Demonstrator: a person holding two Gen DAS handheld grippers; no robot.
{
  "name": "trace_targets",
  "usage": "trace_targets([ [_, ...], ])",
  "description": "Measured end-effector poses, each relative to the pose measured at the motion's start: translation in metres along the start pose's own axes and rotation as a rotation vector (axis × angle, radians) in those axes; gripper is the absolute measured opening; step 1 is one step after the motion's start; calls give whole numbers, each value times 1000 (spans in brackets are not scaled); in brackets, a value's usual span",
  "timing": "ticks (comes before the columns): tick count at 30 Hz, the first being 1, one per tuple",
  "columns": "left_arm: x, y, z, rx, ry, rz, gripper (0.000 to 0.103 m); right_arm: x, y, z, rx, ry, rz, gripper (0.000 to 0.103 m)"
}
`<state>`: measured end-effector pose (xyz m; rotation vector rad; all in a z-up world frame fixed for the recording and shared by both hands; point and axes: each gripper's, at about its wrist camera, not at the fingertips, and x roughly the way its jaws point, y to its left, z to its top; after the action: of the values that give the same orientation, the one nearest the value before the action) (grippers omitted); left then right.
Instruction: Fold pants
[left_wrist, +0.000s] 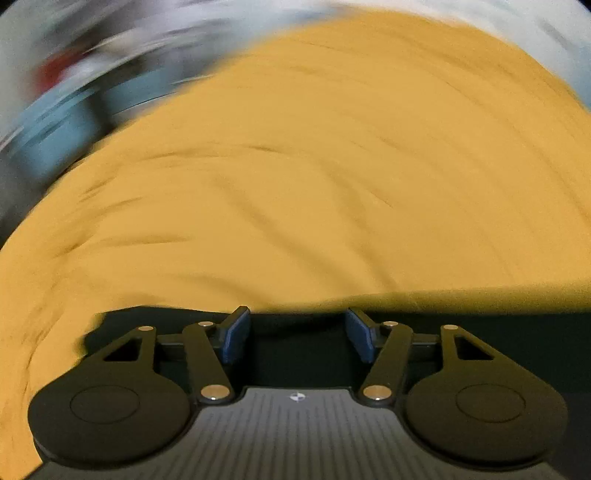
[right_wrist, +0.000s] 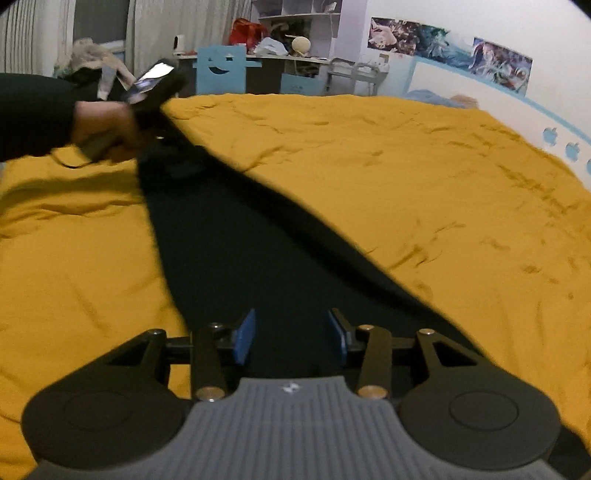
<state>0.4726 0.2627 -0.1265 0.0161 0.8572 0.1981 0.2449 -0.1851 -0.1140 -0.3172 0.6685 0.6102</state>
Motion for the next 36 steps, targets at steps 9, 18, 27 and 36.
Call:
trace_targets([
  [9,-33,106,-18,-272,-45,135,75,-5,26,-12,-13,-23,49,40],
  [18,-31,163,-58,-532,6,3,75,-2,35,-15,-6,-17,73,41],
  [27,-9,157,-51,-560,-1,-11,59,-4,41,-16,-14,-1,84,45],
  [36,-37,169,-57,-660,-114,-120,4,-8,50,-19,-22,7,100,45],
])
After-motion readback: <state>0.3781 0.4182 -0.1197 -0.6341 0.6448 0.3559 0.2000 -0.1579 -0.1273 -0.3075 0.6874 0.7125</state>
